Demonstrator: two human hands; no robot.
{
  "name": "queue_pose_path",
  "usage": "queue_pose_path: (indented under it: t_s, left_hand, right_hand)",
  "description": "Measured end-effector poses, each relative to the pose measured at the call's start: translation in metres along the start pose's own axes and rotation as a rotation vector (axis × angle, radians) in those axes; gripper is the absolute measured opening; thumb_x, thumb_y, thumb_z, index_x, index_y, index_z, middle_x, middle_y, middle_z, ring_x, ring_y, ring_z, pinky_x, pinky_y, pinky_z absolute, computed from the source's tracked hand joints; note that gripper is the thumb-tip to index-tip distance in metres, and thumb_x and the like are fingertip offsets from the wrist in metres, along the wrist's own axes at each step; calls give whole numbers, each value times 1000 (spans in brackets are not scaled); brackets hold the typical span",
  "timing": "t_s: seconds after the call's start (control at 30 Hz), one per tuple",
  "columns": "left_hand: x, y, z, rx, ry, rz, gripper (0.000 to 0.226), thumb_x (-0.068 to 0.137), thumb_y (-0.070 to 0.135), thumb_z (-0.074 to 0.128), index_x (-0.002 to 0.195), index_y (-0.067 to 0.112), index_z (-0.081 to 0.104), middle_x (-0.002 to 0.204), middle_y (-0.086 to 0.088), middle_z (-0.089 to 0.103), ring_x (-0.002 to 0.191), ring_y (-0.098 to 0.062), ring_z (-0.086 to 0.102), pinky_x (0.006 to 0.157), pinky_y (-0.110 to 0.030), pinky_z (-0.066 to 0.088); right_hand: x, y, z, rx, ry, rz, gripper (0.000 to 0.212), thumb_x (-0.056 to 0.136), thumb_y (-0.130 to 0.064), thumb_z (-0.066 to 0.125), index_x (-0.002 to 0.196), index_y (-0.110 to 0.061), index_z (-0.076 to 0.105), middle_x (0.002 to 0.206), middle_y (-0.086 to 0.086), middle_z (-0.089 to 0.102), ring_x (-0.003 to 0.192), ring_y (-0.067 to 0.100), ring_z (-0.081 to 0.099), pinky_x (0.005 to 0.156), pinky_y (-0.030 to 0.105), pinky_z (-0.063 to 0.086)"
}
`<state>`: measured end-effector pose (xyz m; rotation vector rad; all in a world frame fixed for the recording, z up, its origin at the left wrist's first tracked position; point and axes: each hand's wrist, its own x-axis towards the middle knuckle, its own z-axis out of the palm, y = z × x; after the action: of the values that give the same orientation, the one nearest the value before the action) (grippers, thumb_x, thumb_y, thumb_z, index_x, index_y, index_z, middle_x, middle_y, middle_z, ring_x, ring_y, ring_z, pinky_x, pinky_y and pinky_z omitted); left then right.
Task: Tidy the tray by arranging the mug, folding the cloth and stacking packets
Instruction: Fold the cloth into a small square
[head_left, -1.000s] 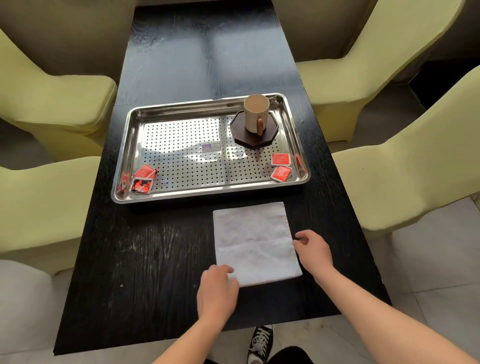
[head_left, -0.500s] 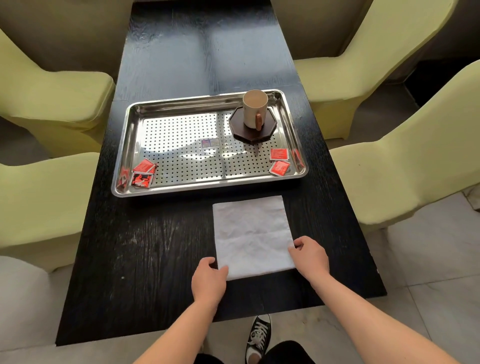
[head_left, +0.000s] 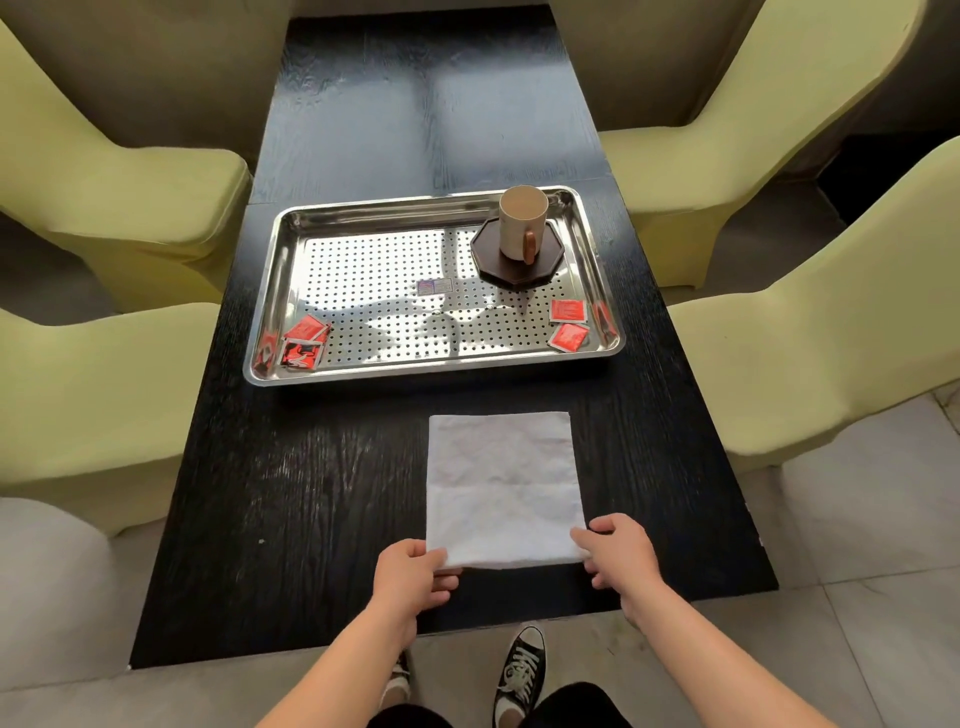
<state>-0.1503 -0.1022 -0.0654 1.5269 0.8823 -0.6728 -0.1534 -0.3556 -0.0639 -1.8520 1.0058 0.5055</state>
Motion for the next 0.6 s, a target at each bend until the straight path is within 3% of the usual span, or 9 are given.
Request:
queue_pose_path:
  t_s: [0.1, 0.17, 0.23, 0.43, 0.5, 0.6]
  left_hand:
    - [-6, -8, -11, -48, -39, -8, 11, 97, 6, 57, 103, 2, 65, 82, -14, 78, 68, -20, 71, 55, -28, 55]
    - [-9, -13, -18, -80, -59, -22, 12, 97, 5, 58, 105, 1, 66, 84, -16, 78, 68, -21, 71, 57, -28, 56]
    - [-11, -16, -26, -130, -54, -49, 13, 97, 5, 58, 106, 1, 66, 85, -17, 77, 70, -22, 71, 58, -30, 57]
    - [-18, -26, -36, -150, -21, -44, 18, 96, 2, 58, 113, 1, 63, 87, -20, 77, 69, -24, 70, 57, -30, 56]
    - [-22, -27, -37, -120, 12, -7, 23, 94, -1, 59, 116, 5, 60, 83, -19, 77, 67, -23, 70, 58, -31, 57]
    - [-29, -26, -39, -75, 70, 78, 40, 90, -5, 62, 115, 26, 56, 80, -17, 76, 61, -21, 68, 58, -32, 58]
  right_hand:
    - [-6, 7, 0, -66, -47, -12, 20, 91, -26, 68, 106, -18, 59, 91, 8, 66, 67, 20, 56, 49, 33, 50]
    - [-9, 12, 1, -77, -56, -33, 11, 90, -23, 68, 96, -16, 64, 92, 8, 68, 76, 21, 62, 62, 39, 60]
    - [-14, 15, 2, 2, -101, -16, 8, 88, -16, 70, 90, -9, 68, 95, 13, 69, 86, 25, 67, 71, 42, 64]
    - [-35, 20, 3, 365, -203, 120, 16, 86, 10, 67, 100, 11, 62, 105, 27, 66, 93, 41, 72, 68, 38, 63]
    - [-39, 23, 2, 370, -184, 84, 18, 83, 14, 68, 99, 9, 62, 105, 27, 64, 93, 41, 71, 67, 35, 63]
    - [-40, 29, -1, 342, -146, 11, 14, 82, 15, 68, 93, 7, 65, 101, 26, 63, 88, 35, 69, 64, 32, 62]
